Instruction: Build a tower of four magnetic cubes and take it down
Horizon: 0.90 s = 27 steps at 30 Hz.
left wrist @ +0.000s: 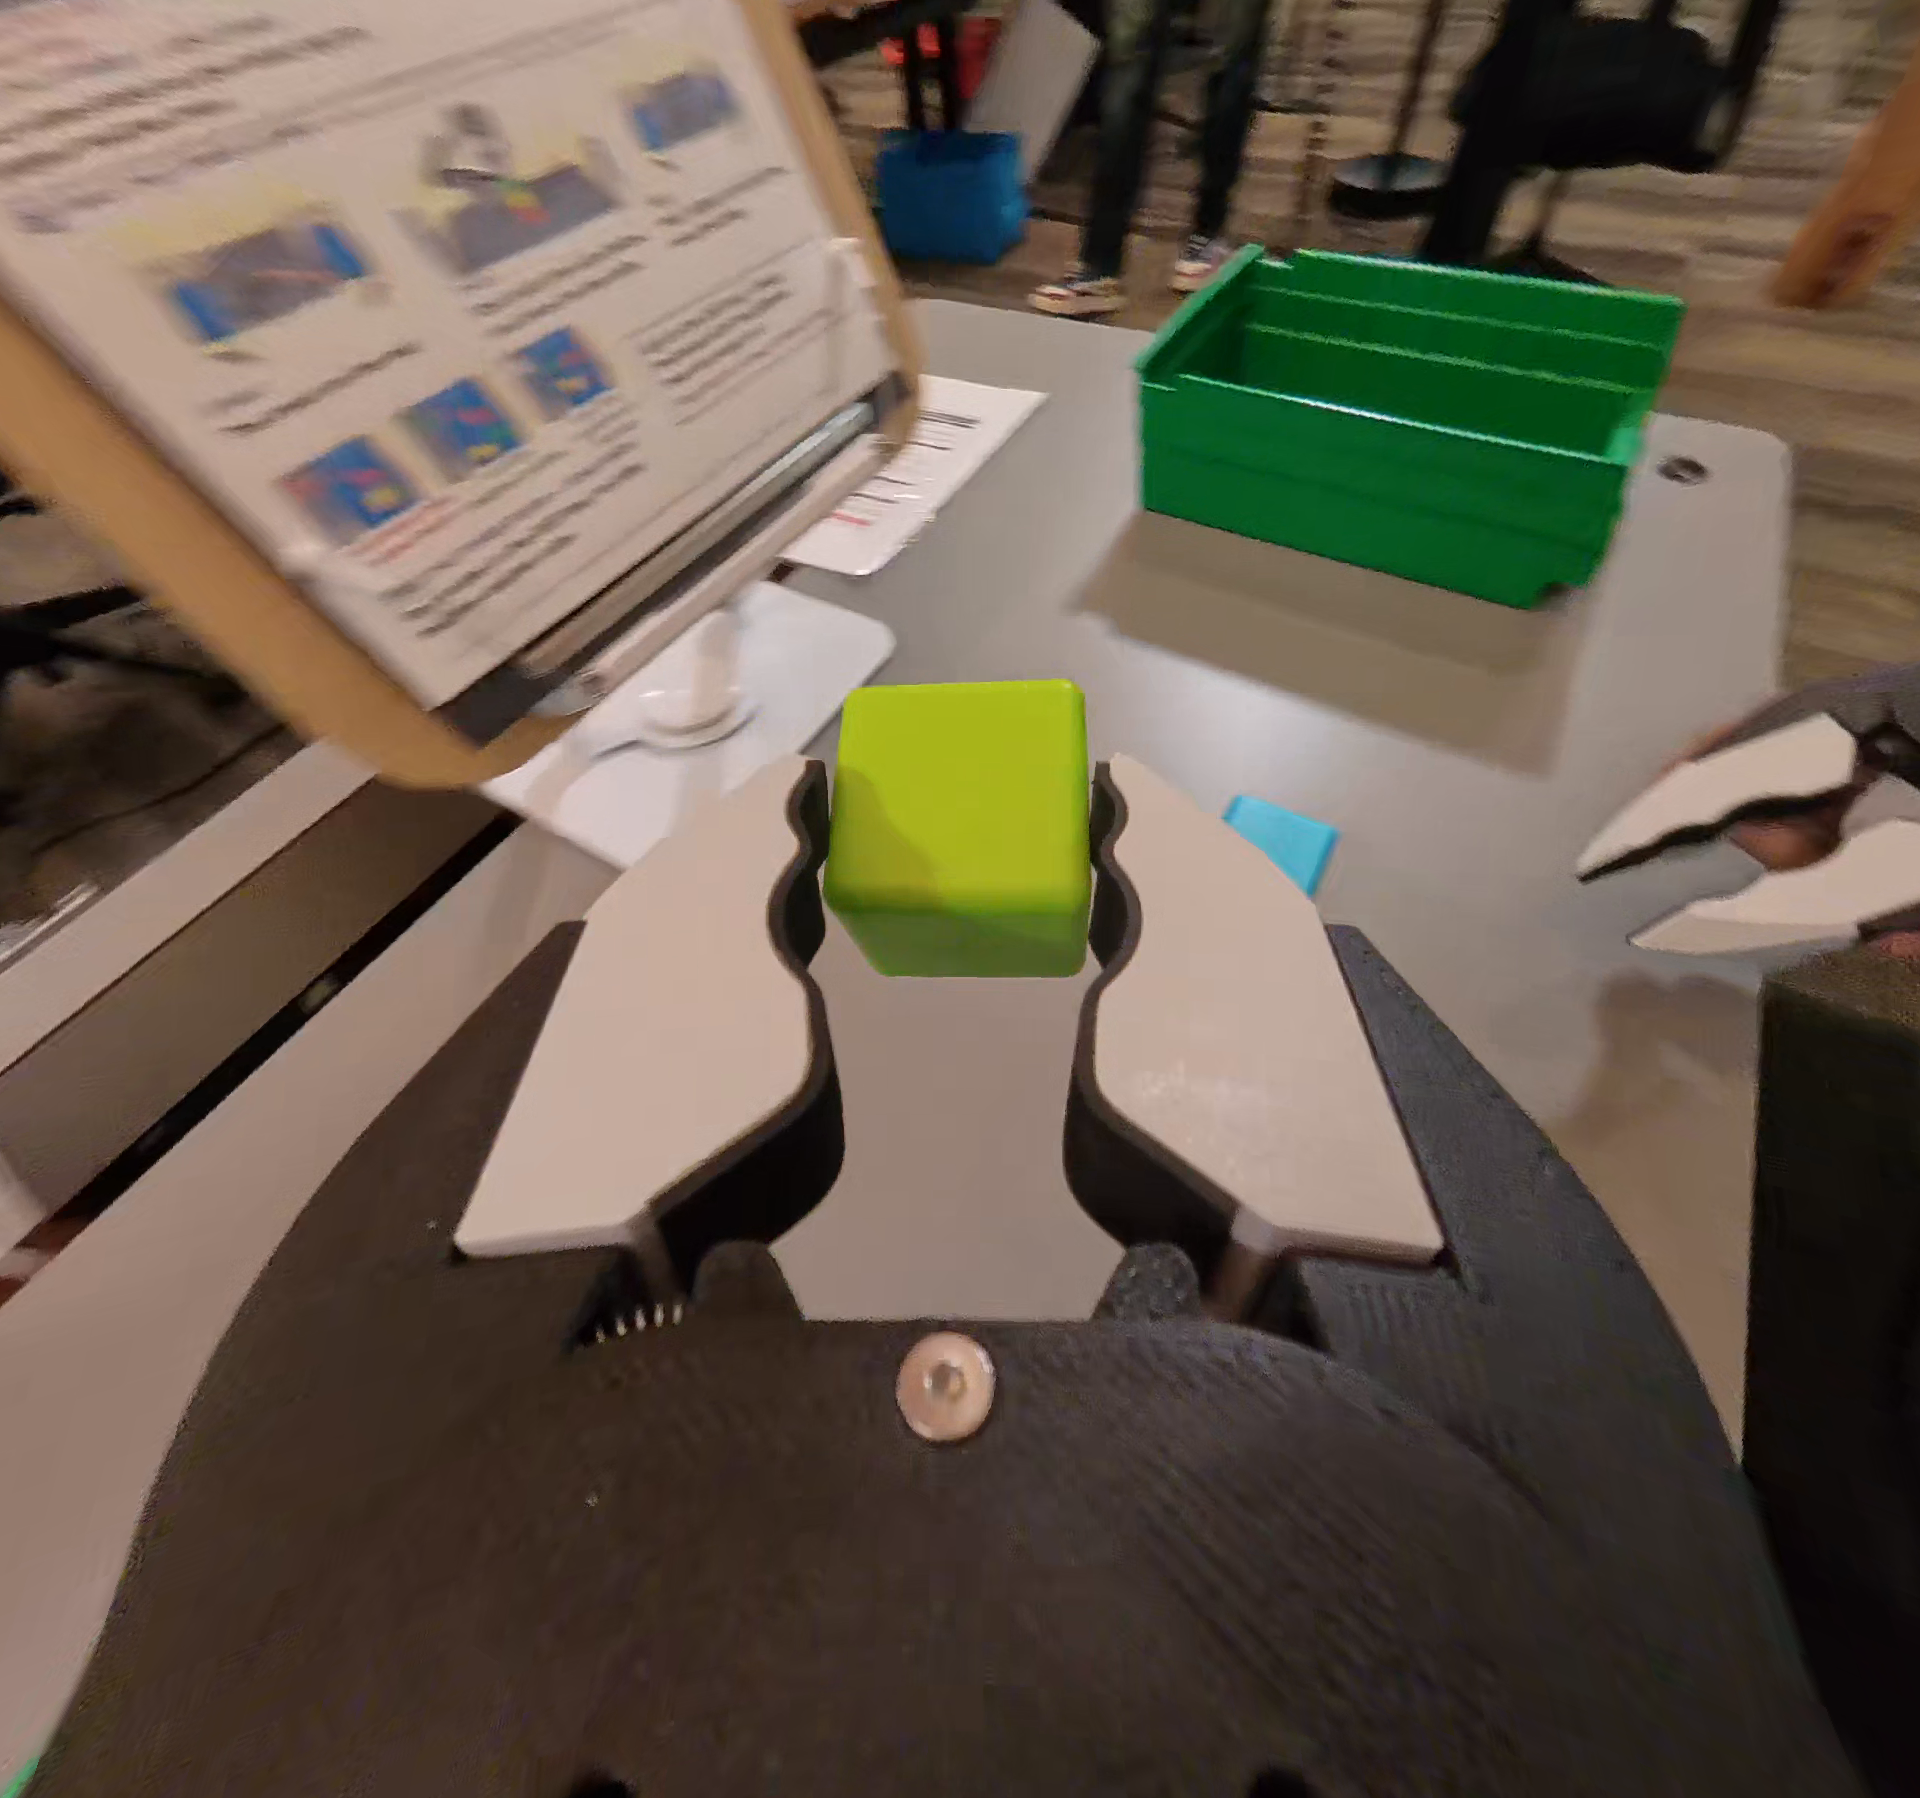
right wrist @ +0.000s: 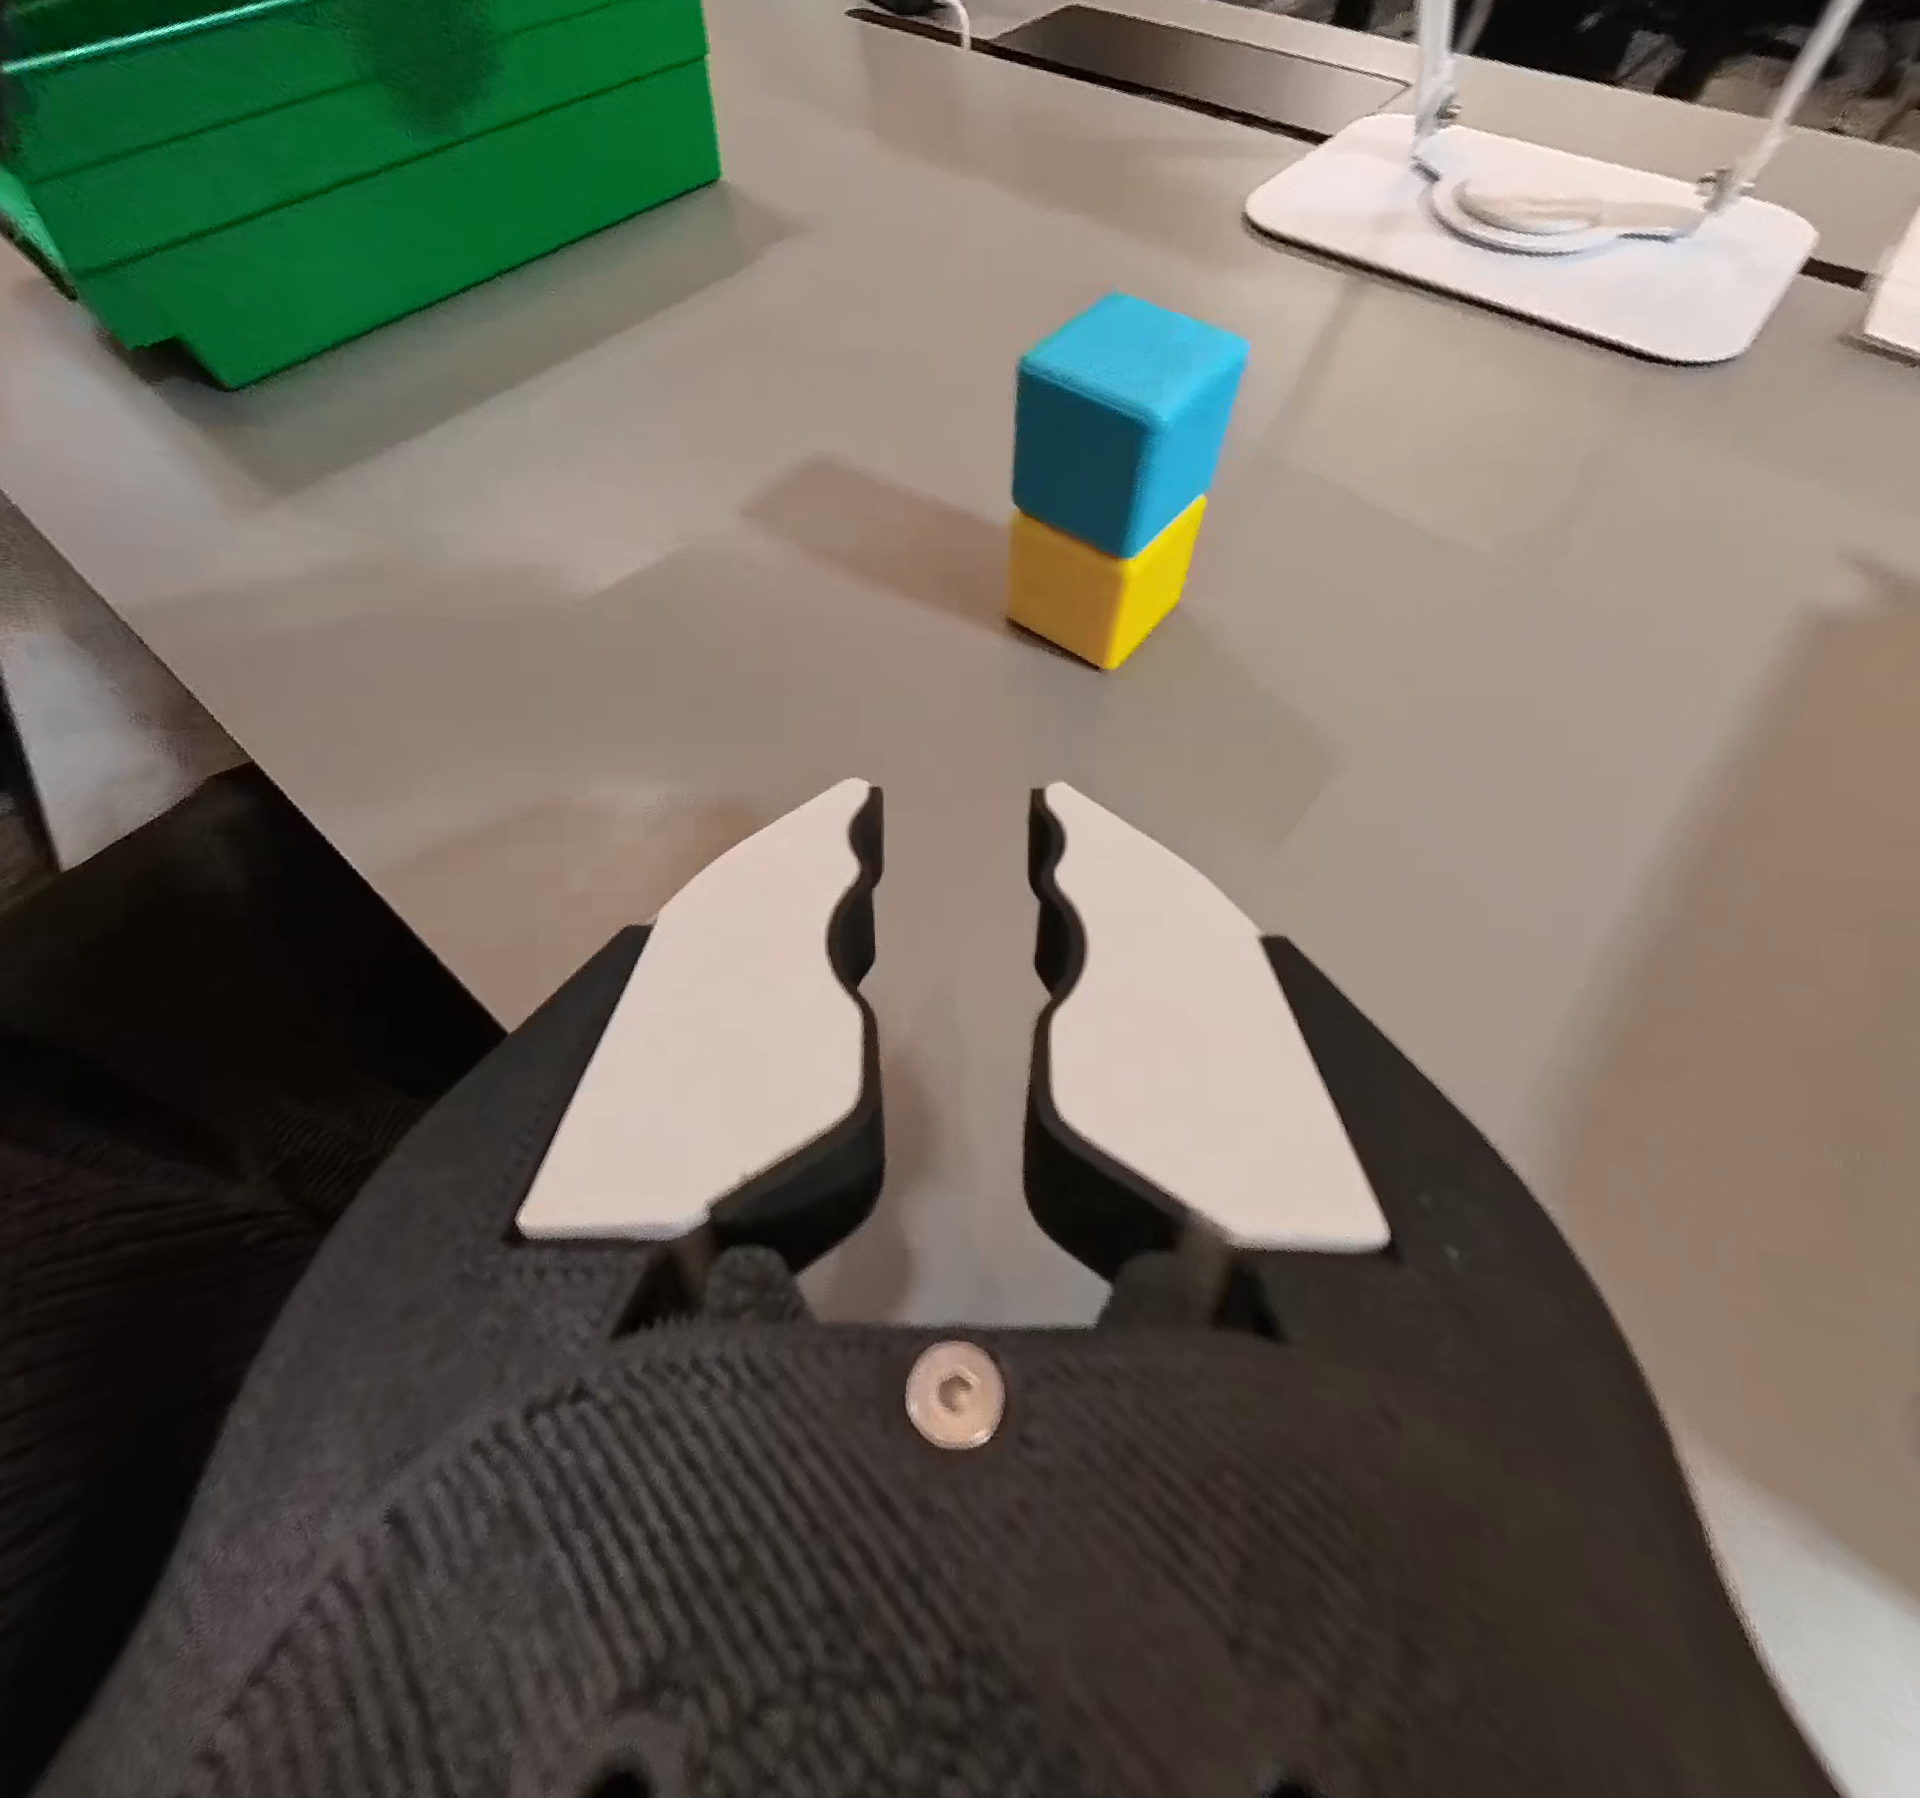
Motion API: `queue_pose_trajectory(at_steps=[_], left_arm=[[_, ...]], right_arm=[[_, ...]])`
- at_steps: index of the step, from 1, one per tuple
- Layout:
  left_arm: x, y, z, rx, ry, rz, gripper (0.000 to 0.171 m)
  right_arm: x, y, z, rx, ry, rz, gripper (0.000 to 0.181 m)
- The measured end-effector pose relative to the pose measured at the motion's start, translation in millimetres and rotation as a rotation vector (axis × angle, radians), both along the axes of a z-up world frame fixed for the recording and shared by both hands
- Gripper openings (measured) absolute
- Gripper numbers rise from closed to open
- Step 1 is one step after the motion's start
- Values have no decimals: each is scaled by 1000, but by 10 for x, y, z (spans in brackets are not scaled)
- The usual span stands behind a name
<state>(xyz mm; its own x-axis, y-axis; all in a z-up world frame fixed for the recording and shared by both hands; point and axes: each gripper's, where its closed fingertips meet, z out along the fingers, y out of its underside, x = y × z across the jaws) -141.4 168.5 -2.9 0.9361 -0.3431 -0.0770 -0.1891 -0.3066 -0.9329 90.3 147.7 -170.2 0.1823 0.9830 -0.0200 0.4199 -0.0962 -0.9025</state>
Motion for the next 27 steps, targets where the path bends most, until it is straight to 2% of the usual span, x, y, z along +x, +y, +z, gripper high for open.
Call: queue_pose_trajectory(at_steps=[6,11,17,27], left_arm=[[821,415,-488,-86,107,-359,52],[1315,566,-738,-111,70,-600,52],[1487,663,-973,-181,144,-649,52],[1408,600,-882,-150,162,-552,51]], right_arm=[[374,126,-7,5,-3,-126,27],[637,187,-9,7,-4,-213,26],[768,214,-46,20,-25,-252,26],[674,193,-17,8,-4,-212,25]])
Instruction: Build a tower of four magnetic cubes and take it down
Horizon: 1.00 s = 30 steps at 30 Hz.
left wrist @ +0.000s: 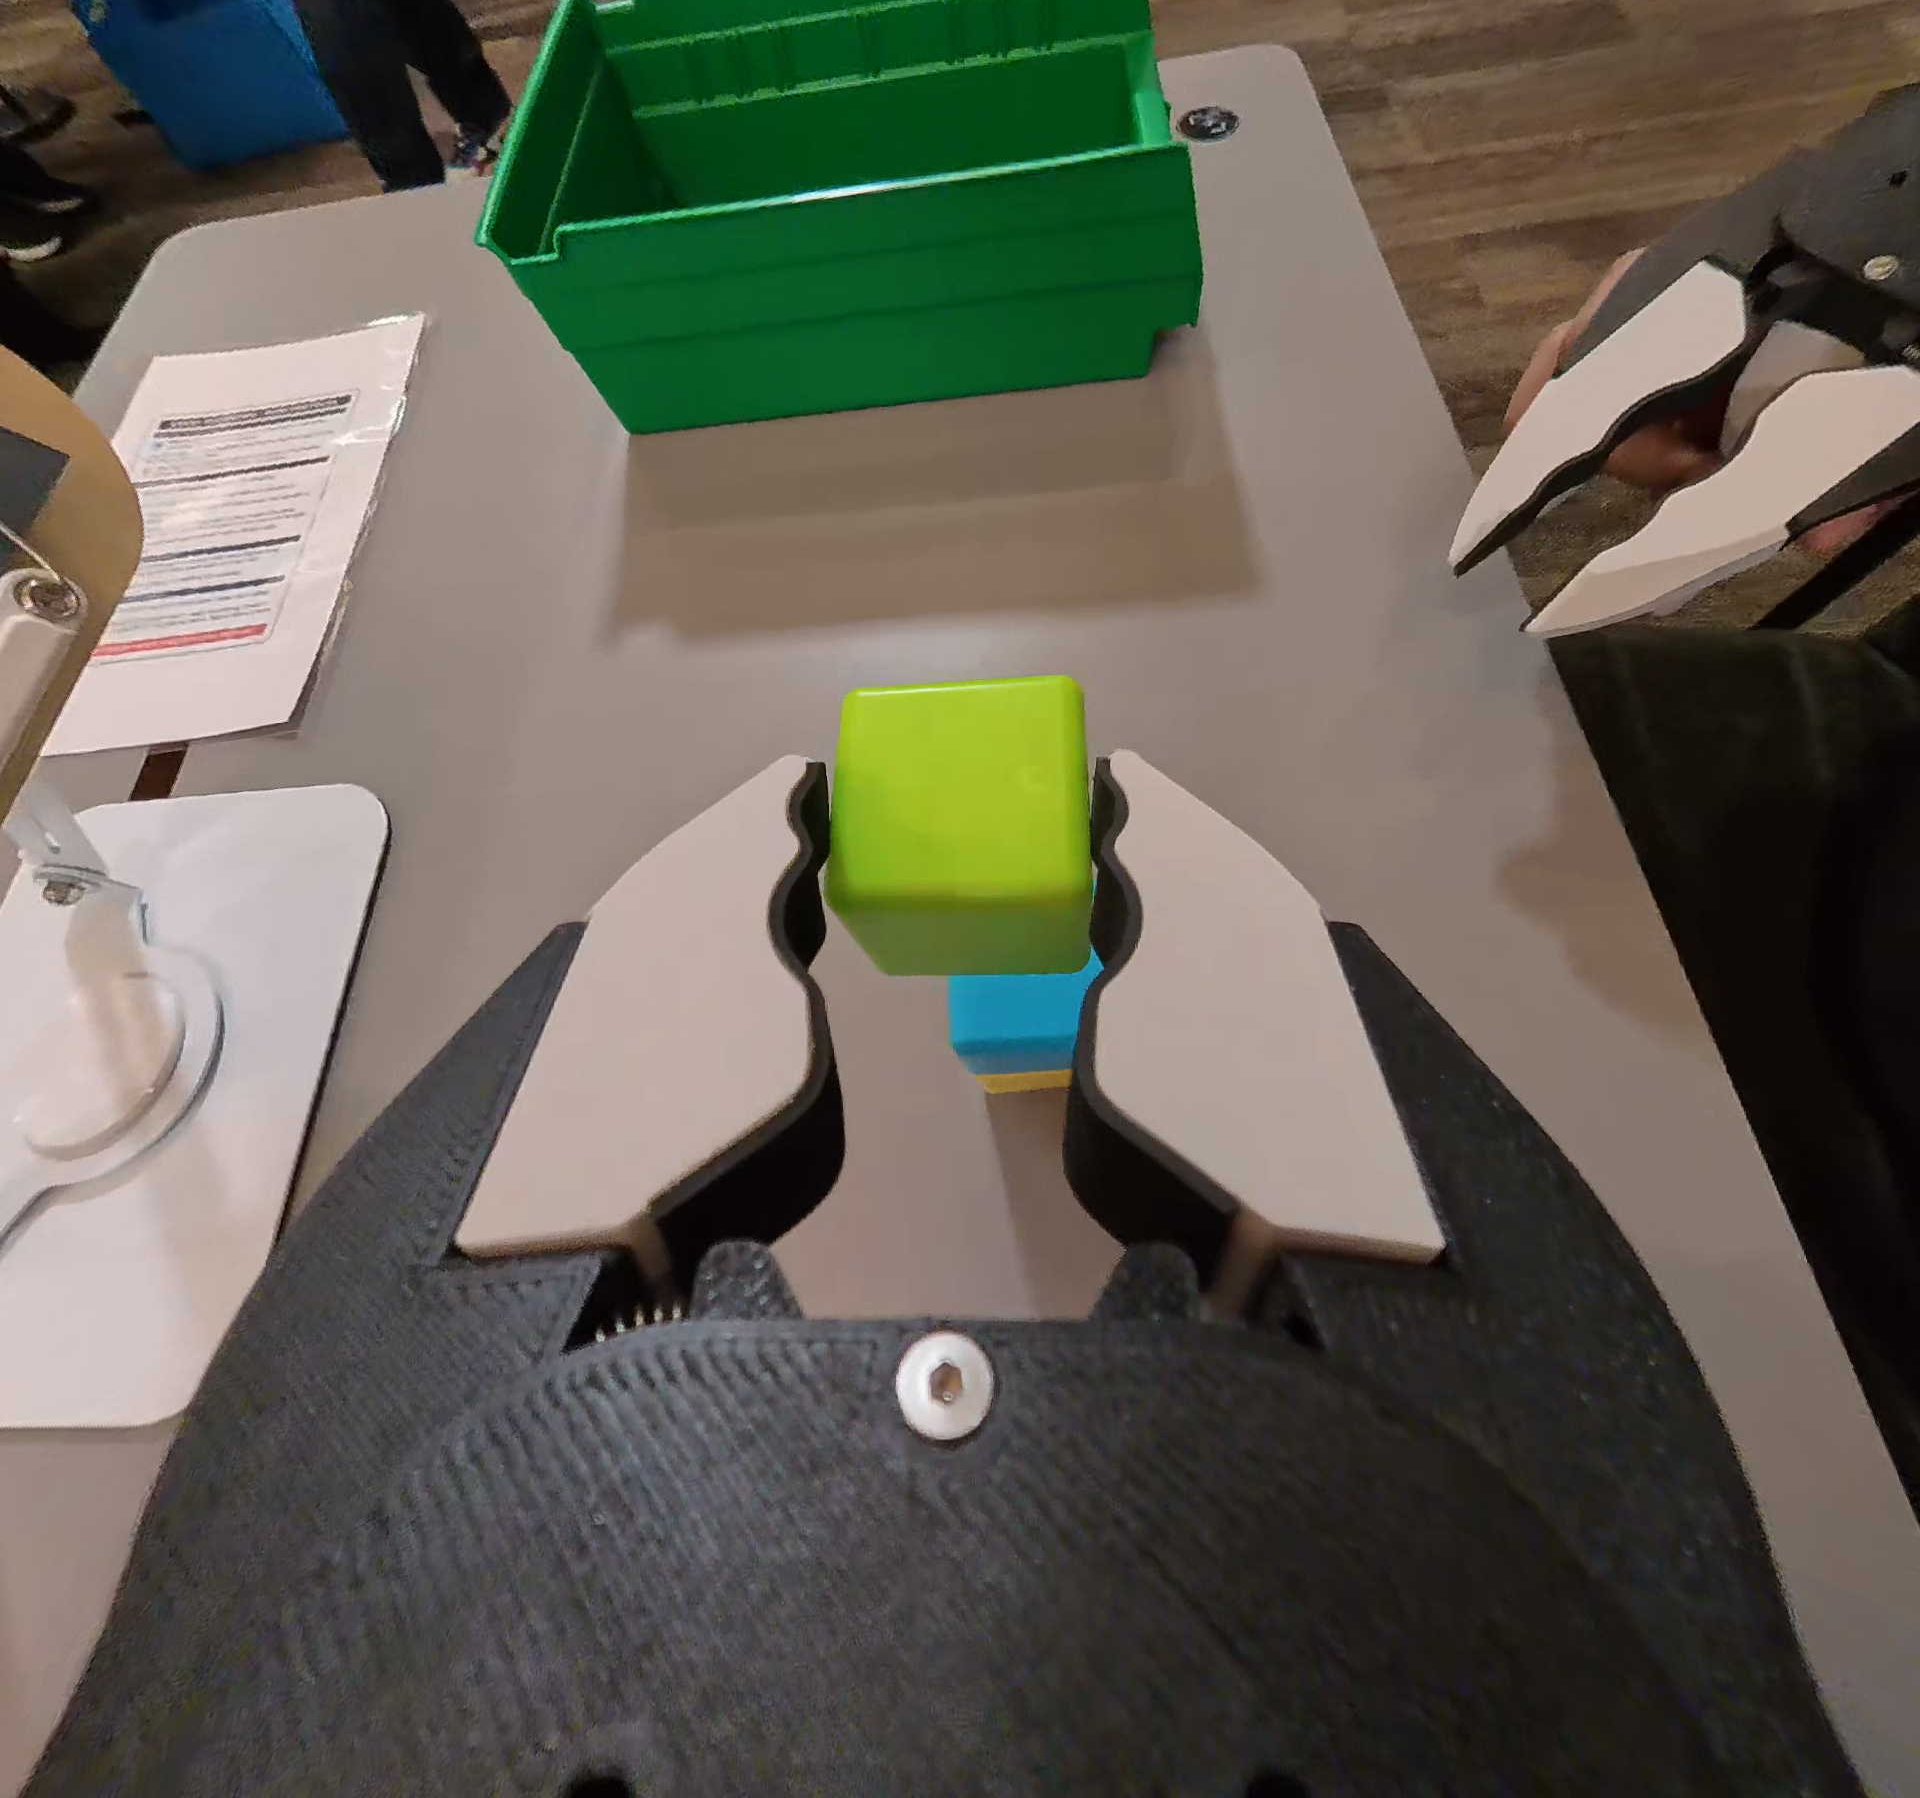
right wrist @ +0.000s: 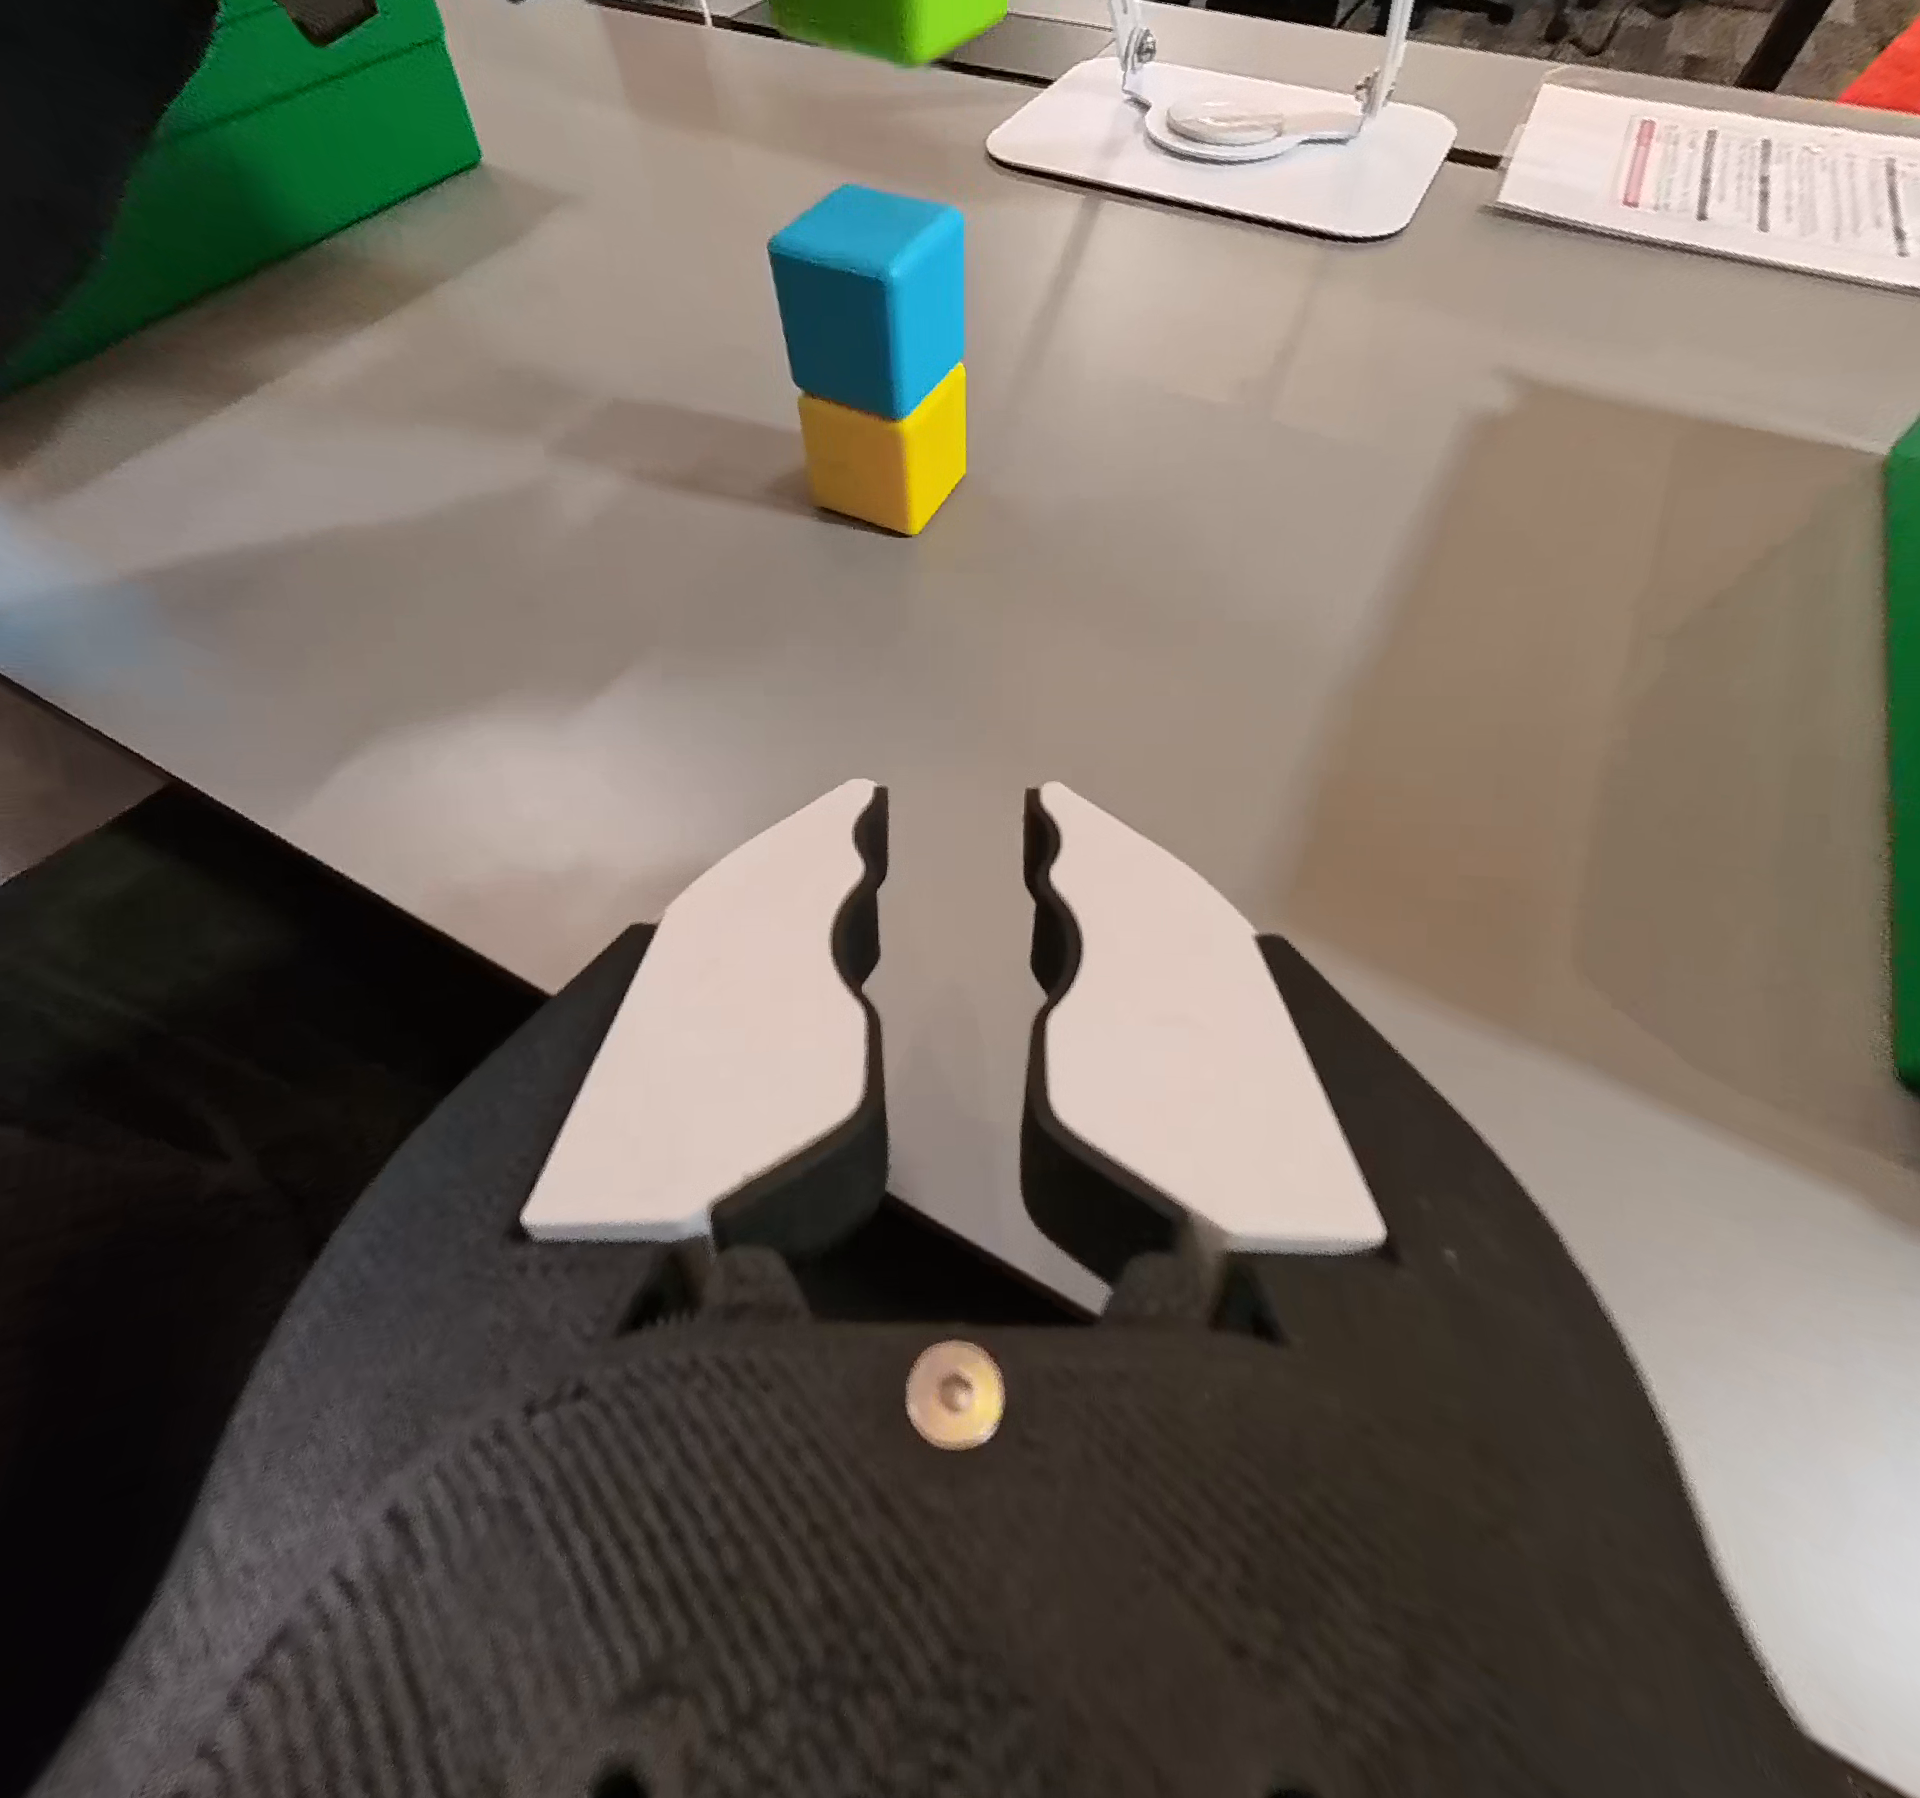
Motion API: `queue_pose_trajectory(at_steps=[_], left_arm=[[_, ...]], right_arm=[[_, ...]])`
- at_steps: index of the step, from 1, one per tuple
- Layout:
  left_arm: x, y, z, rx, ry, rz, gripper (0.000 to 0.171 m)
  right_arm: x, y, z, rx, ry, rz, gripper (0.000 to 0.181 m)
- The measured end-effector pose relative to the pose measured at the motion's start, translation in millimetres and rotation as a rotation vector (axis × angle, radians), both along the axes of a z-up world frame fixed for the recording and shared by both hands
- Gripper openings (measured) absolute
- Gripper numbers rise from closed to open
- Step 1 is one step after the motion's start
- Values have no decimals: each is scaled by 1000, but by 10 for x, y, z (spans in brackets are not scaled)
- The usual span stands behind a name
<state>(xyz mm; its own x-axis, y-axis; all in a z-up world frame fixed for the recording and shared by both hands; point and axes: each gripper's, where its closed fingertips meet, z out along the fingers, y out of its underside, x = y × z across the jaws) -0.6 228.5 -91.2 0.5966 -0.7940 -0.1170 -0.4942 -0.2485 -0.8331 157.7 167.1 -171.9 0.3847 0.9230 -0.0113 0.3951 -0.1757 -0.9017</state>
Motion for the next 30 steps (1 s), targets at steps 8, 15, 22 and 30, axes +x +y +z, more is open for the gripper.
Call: queue_pose_trajectory(at_steps=[8,15,22,30], left_arm=[[-76,-62,-140,15,4,70,51],[-25,-80,-196,9,-15,60,51],[-1,-122,-177,7,-23,38,51],[21,-129,-239,-7,-13,27,51]], right_arm=[[-164,-54,8,8,-3,55,25],[-240,-75,2,4,-3,81,25],[-250,-78,2,2,-4,83,25],[-251,-86,5,0,-2,86,25]])
